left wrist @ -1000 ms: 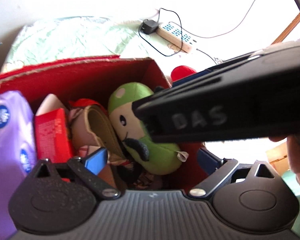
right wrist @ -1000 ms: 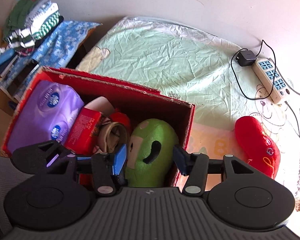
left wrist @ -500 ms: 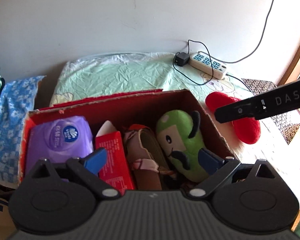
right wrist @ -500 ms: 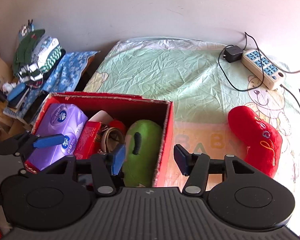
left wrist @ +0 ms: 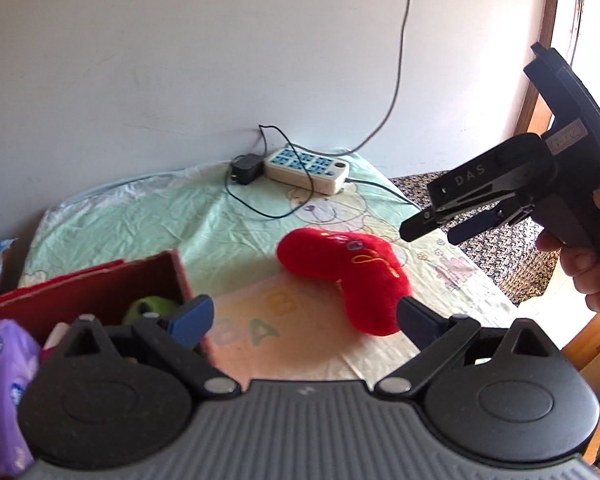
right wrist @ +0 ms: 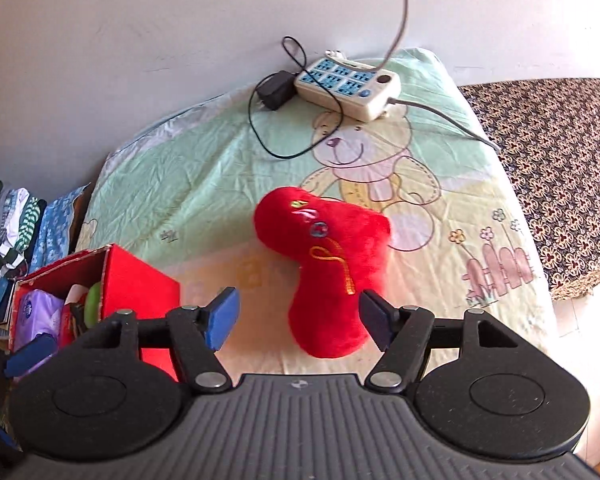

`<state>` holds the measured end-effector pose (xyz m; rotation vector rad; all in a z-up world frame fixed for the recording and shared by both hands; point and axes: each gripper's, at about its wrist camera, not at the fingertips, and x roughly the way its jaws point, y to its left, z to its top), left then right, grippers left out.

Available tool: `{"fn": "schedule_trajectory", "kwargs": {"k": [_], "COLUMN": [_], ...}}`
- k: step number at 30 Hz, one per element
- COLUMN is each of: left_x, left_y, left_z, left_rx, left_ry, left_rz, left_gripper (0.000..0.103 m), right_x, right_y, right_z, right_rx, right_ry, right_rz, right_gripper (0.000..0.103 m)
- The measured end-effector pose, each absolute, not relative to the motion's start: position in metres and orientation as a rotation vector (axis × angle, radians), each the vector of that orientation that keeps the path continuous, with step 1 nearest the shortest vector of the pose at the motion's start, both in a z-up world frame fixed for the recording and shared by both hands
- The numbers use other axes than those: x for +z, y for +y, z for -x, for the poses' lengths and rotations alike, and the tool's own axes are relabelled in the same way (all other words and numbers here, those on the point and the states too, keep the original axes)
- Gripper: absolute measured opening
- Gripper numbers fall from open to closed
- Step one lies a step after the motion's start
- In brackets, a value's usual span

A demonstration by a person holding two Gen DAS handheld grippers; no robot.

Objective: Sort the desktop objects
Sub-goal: 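Move the right tool to the red heart plush on the sheet, then close the right tool on the red heart plush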

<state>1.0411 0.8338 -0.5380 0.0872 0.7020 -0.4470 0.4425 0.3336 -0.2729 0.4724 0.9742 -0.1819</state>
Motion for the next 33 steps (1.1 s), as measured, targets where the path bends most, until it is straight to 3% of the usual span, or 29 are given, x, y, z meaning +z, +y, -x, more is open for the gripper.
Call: {"fn": "schedule_trajectory", "kwargs": {"k": [15,19,28,29,31,33], "left_x": [-0.647,-0.661,-0.674,-0.675,-0.677,-0.680], "left_y": [0.695,0.685,0.665,0.665,0.664,0.663], "left_z": [-1.088,-1.103,-1.114,-1.115,-1.116,-1.118], "left_rx": [-0.396,-0.394,-0.367,-0.364,-0.359,-0.353], "left_ry": [0.790,0.826,0.854,0.862,0.878,0.894], "left_rz": [-0.102,-0.068,-0.124,-0.124,-0.124,-0.124], "left_gripper": [0.097,0.097,0.097,0.096,0.083,0.082], "right_x": [-0.352,-0.359,-0.387,-0.389,-0.394,-0.399], "right_y": [0.254,0.255,0.254,0.254,0.253,0.251], "right_z": [-0.486,-0.506,-0.535,-0.537,-0.538,-0.539], "right_rx": [-0.035,0.015,0.048,0.048,0.054,0.062], "right_ry": [1.092,1.103,1.157,1.159,1.157,1.152], "right_rz": [-0.703,-0.688,-0.670,-0.669,-0.687,-0.718], "right_gripper": [0.074,0.079,0.079,0.079,0.080,0.077]}}
